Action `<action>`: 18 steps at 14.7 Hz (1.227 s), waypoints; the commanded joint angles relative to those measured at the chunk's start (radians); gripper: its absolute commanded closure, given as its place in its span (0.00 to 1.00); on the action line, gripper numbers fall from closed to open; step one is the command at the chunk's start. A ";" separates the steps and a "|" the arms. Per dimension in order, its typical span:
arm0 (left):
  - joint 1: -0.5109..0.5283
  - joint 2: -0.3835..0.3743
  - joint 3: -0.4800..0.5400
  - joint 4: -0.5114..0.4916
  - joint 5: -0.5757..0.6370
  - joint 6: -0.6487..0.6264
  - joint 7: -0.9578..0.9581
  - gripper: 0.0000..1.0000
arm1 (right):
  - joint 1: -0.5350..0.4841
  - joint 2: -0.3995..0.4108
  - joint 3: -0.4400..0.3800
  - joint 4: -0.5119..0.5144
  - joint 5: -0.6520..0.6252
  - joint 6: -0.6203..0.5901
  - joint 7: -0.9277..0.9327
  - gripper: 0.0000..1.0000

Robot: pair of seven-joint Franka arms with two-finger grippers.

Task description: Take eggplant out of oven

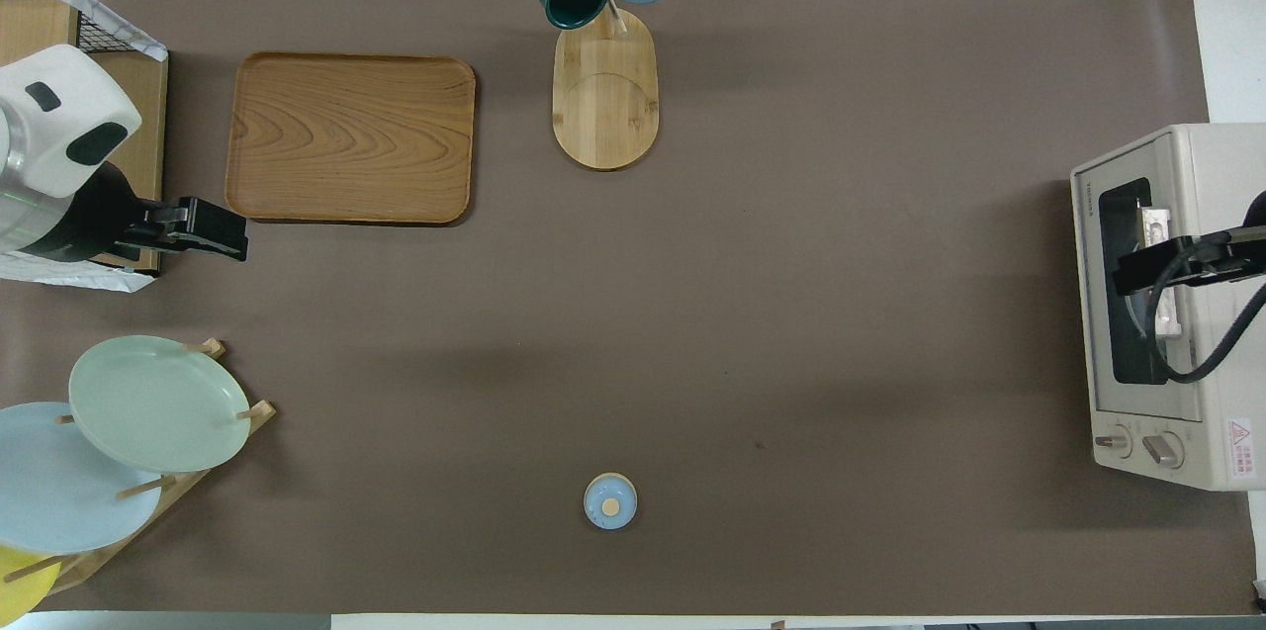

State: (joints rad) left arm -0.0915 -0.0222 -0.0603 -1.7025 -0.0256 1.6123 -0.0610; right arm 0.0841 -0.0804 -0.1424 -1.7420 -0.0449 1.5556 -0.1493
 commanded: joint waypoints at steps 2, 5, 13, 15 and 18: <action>0.009 -0.022 -0.003 -0.019 -0.003 0.001 0.004 0.00 | -0.006 -0.005 0.003 0.001 0.003 -0.003 0.011 0.00; 0.009 -0.022 -0.003 -0.019 -0.003 0.001 0.006 0.00 | -0.001 -0.005 0.003 0.001 0.000 -0.005 0.014 0.00; 0.009 -0.021 -0.003 -0.019 -0.003 0.001 0.004 0.00 | -0.010 -0.016 0.003 -0.062 -0.009 0.136 -0.171 1.00; 0.007 -0.022 -0.003 -0.019 -0.003 0.001 0.006 0.00 | -0.027 -0.019 0.000 -0.121 -0.012 0.222 -0.170 1.00; 0.007 -0.022 -0.003 -0.019 -0.003 0.001 0.006 0.00 | -0.027 -0.010 0.001 -0.172 -0.119 0.262 -0.072 1.00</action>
State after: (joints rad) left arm -0.0915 -0.0222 -0.0603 -1.7025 -0.0256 1.6123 -0.0610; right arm 0.0624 -0.0785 -0.1448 -1.8594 -0.0933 1.7808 -0.2761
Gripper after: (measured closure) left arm 0.000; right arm 0.921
